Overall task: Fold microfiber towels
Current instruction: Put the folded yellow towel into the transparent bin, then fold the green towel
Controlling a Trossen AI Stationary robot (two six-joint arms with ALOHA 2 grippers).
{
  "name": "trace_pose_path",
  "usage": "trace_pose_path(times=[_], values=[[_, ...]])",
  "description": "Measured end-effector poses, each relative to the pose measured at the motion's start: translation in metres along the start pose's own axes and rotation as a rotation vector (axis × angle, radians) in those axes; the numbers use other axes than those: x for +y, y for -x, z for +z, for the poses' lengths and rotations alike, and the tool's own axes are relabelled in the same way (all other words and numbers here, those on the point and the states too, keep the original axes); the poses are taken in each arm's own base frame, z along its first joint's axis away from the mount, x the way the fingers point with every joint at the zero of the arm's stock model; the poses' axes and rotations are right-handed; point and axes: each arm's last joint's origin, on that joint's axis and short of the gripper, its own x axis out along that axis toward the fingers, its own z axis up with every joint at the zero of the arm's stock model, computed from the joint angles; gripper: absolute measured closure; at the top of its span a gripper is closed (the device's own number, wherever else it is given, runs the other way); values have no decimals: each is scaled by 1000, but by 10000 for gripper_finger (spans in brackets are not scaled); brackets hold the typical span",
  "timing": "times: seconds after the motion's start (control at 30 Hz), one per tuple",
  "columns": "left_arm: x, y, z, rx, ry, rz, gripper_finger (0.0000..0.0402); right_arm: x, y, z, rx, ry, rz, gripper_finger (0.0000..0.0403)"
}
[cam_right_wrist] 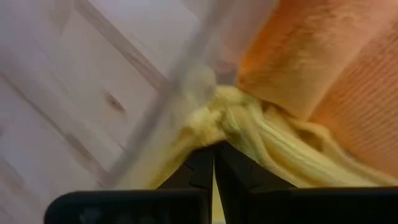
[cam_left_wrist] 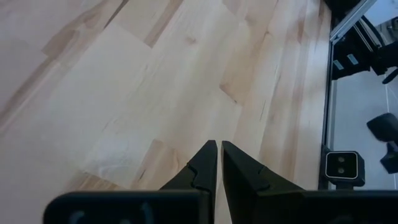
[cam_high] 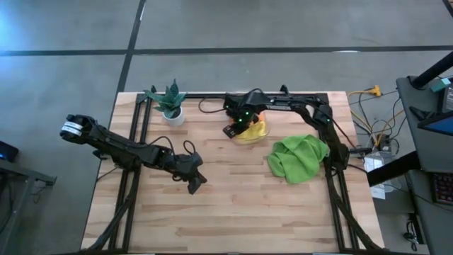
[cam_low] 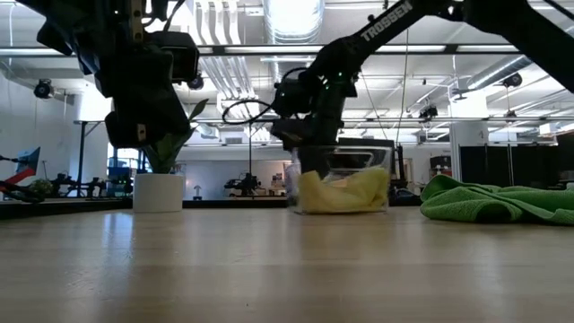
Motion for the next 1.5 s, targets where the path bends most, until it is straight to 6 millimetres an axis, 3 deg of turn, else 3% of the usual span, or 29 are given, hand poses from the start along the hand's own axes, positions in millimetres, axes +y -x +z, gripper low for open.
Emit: trace_pose_path(times=[0.13, 0.23, 0.33, 0.53, 0.63, 0.73, 0.93, 1.07, 1.2, 1.37, 1.5], values=[[0, 0, 0, 2, 2, -1, 394, 3, -6, 4, 29, -10, 19, 394], [0, 0, 0, 3, 3, -2, 394, 8, 8, 4, 38, 2, 12, 394], [0, 0, 0, 3, 2, -2, 394, 15, 37, 4, 11, 43, -24, 394], [0, 0, 0, 2, -1, -1, 394, 28, 121, -11, -138, 145, -199, 394], [0, 0, 0, -1, -1, -4, 394, 32, 161, -34, -221, 200, -238, 394], [-3, 0, 3, -18, -2, -22, 394, 33, 189, -70, -273, 264, -220, 394], [-9, 1, 10, -88, -12, -90, 394, 22, 209, -165, -331, 305, -143, 394], [-14, 3, 15, -143, -102, -138, 394, 6, 201, -233, -377, 254, -18, 394], [-19, 4, 21, -199, -138, -182, 394, -12, 174, -281, -407, 116, 182, 394], [-18, 6, 30, -259, -127, -207, 394, -32, 114, -319, -304, 169, 298, 394], [-14, 7, 35, -277, -114, -189, 394, -39, 78, -328, -300, 255, 364, 394]])
